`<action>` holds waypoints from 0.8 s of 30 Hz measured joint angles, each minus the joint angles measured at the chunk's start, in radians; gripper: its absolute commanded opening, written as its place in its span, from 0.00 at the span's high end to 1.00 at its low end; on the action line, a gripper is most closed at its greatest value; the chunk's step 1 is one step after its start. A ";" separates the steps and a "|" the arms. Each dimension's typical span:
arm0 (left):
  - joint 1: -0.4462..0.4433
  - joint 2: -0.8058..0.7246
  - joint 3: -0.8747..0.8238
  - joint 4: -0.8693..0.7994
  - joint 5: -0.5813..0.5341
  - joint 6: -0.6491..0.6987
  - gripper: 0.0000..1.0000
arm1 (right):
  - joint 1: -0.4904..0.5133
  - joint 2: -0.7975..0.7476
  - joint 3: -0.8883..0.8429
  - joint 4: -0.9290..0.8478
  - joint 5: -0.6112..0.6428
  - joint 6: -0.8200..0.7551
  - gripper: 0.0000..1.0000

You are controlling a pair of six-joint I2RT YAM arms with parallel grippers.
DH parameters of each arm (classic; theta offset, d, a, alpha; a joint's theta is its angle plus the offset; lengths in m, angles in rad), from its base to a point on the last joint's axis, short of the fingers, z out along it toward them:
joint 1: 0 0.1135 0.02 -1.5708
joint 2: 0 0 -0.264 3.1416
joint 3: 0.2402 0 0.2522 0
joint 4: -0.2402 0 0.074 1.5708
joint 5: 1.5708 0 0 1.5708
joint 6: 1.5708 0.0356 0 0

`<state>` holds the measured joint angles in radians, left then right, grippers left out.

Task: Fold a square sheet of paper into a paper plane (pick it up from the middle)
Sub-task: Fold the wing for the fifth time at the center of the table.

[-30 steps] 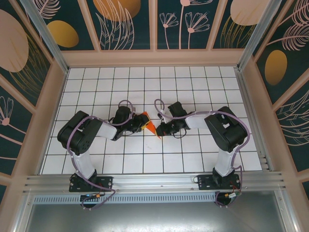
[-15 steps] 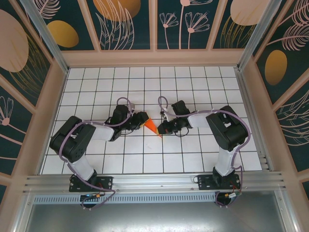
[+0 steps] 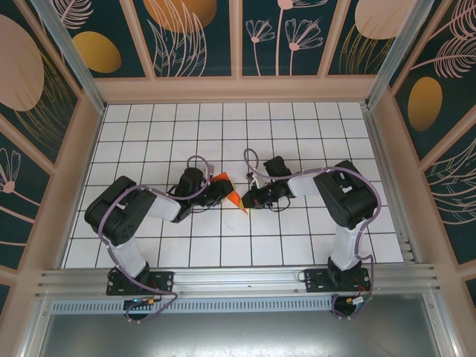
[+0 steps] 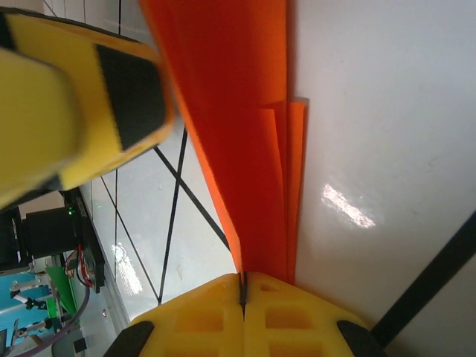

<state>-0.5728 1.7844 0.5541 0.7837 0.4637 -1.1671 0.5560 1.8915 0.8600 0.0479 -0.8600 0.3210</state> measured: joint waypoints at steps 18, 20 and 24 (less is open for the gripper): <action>-0.002 0.031 0.006 -0.027 -0.038 -0.009 0.72 | 0.000 0.008 0.011 -0.013 -0.007 -0.001 0.90; -0.003 0.032 0.014 -0.041 -0.042 -0.014 0.73 | 0.000 0.008 0.016 -0.023 -0.006 -0.002 0.89; -0.003 0.032 0.031 -0.077 -0.045 -0.018 0.73 | 0.000 0.007 0.017 -0.028 -0.005 -0.005 0.88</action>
<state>-0.5755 1.8168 0.5846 0.7067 0.4183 -1.1847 0.5560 1.8988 0.8772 0.0200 -0.8654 0.3157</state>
